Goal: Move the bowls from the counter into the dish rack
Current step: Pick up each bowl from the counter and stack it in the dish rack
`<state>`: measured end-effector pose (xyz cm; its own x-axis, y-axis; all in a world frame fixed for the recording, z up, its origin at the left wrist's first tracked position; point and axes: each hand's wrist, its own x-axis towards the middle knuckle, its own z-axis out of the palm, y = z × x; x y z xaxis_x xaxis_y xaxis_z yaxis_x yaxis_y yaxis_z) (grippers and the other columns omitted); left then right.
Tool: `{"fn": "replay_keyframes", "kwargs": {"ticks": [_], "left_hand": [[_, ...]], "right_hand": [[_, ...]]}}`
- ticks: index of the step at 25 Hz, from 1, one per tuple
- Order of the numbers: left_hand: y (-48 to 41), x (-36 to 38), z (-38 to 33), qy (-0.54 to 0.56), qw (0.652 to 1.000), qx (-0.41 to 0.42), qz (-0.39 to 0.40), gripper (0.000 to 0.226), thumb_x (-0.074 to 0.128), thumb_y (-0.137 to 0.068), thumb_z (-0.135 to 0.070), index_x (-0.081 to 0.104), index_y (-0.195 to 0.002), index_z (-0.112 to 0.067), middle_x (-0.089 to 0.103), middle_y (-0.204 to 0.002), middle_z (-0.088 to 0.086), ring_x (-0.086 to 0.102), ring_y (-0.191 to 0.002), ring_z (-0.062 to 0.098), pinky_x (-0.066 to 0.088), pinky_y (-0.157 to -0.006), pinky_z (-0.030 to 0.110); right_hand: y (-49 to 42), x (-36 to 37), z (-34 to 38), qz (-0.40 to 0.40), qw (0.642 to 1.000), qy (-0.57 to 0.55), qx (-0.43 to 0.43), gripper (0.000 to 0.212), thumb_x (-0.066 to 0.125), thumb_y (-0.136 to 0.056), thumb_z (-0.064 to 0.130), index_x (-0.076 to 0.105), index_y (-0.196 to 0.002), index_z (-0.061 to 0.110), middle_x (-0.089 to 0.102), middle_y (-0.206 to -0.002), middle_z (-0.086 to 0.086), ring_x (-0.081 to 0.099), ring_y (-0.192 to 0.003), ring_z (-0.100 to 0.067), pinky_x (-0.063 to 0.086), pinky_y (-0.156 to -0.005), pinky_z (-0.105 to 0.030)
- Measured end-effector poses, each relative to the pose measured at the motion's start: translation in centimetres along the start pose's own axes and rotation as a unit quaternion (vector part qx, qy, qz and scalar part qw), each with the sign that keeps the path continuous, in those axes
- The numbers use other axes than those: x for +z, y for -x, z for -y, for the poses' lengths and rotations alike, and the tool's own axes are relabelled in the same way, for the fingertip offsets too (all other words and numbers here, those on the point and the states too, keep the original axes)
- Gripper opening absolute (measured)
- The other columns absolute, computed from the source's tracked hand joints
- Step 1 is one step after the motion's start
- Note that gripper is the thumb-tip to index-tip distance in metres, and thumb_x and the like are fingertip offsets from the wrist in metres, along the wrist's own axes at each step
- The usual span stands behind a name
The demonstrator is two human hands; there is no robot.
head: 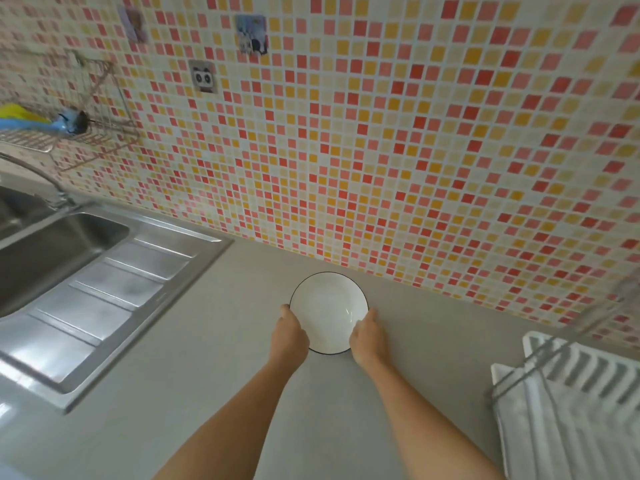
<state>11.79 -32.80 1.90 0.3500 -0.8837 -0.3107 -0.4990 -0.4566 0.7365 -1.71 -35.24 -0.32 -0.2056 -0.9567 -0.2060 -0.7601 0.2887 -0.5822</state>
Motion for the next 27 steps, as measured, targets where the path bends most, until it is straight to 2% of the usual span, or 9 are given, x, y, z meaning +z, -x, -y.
{"fn": "replay_keyframes", "kwargs": {"ticks": [7,10,13,15,17,19,21,23,27], "left_hand": [[12.2,-5.6,1.0,0.048,0.987,0.112,-0.106,0.066,0.036,-0.088,0.004,0.024,-0.148,-0.02,0.063,-0.107,0.022,0.061,-0.091,0.039,0.046,-0.07,0.035],[17.7,-8.4,0.4,0.135,0.968,0.172,-0.126,0.054,0.035,-0.089,-0.002,0.039,-0.138,-0.024,0.062,-0.099,0.009,0.059,-0.085,0.032,0.048,-0.069,0.036],[23.5,-11.4,-1.2,0.34,0.913,0.211,-0.075,0.031,0.036,-0.083,-0.03,0.049,-0.111,-0.031,0.058,-0.102,-0.003,0.057,-0.104,0.031,0.05,-0.084,0.044],[26.7,-12.9,-2.8,0.442,0.87,0.216,-0.025,0.044,0.037,-0.077,-0.047,0.048,-0.112,-0.022,0.056,-0.109,0.002,0.055,-0.106,0.028,0.047,-0.08,0.035],[29.6,-14.4,-4.8,0.486,0.84,0.242,0.009,0.055,0.032,-0.086,-0.055,0.048,-0.117,-0.013,0.06,-0.111,0.003,0.056,-0.103,0.023,0.045,-0.074,0.026],[31.9,-15.9,-6.5,0.485,0.828,0.28,0.023,0.041,0.028,-0.096,-0.049,0.051,-0.104,-0.017,0.06,-0.097,-0.002,0.056,-0.092,0.018,0.045,-0.071,0.024],[33.8,-17.3,-8.4,0.475,0.818,0.323,0.03,0.027,0.039,-0.089,-0.052,0.046,-0.094,-0.026,0.055,-0.098,-0.002,0.054,-0.089,0.015,0.044,-0.074,0.025],[35.4,-18.0,-10.1,0.441,0.816,0.371,0.045,0.031,0.042,-0.08,-0.052,0.046,-0.099,-0.027,0.053,-0.107,-0.001,0.053,-0.098,0.014,0.04,-0.083,0.027],[38.8,-17.7,-14.0,0.336,0.816,0.463,0.087,0.065,0.031,-0.08,-0.051,0.048,-0.134,-0.018,0.055,-0.123,-0.006,0.049,-0.112,0.002,0.034,-0.096,0.024]], "right_hand": [[13.5,-4.9,1.0,-0.064,0.988,-0.101,-0.094,0.031,0.04,-0.1,0.025,0.037,-0.121,0.002,0.065,-0.112,-0.022,0.062,-0.103,-0.04,0.044,-0.071,-0.035],[19.7,-8.2,1.9,-0.062,0.972,-0.199,-0.111,0.032,0.038,-0.098,0.043,0.035,-0.108,0.012,0.066,-0.104,-0.018,0.063,-0.094,-0.037,0.047,-0.074,-0.037],[25.3,-12.4,3.5,-0.022,0.927,-0.356,-0.115,0.067,0.028,-0.081,0.077,0.036,-0.112,0.018,0.061,-0.105,-0.011,0.062,-0.098,-0.029,0.052,-0.087,-0.047],[27.5,-15.3,4.1,-0.018,0.894,-0.423,-0.144,0.088,0.022,-0.066,0.09,0.041,-0.117,0.02,0.052,-0.125,-0.009,0.059,-0.105,-0.025,0.048,-0.095,-0.056],[30.4,-18.9,4.8,-0.023,0.88,-0.436,-0.187,0.068,0.027,-0.07,0.083,0.04,-0.104,0.026,0.044,-0.129,-0.009,0.056,-0.103,-0.02,0.048,-0.097,-0.055],[31.9,-21.8,5.1,-0.023,0.861,-0.457,-0.224,0.05,0.038,-0.083,0.07,0.034,-0.104,0.024,0.048,-0.114,-0.006,0.056,-0.098,-0.015,0.052,-0.094,-0.044],[33.1,-24.4,4.9,-0.024,0.835,-0.476,-0.275,0.04,0.043,-0.094,0.05,0.029,-0.114,0.019,0.048,-0.109,-0.001,0.057,-0.094,-0.008,0.054,-0.083,-0.029],[34.4,-26.6,4.4,-0.045,0.812,-0.477,-0.333,0.056,0.051,-0.086,0.053,0.028,-0.126,0.022,0.051,-0.117,0.002,0.059,-0.099,-0.007,0.053,-0.083,-0.024],[36.3,-31.3,1.6,-0.129,0.803,-0.429,-0.393,0.095,0.058,-0.064,0.08,0.03,-0.141,0.033,0.047,-0.141,0.001,0.049,-0.129,-0.016,0.039,-0.11,-0.042]]}}
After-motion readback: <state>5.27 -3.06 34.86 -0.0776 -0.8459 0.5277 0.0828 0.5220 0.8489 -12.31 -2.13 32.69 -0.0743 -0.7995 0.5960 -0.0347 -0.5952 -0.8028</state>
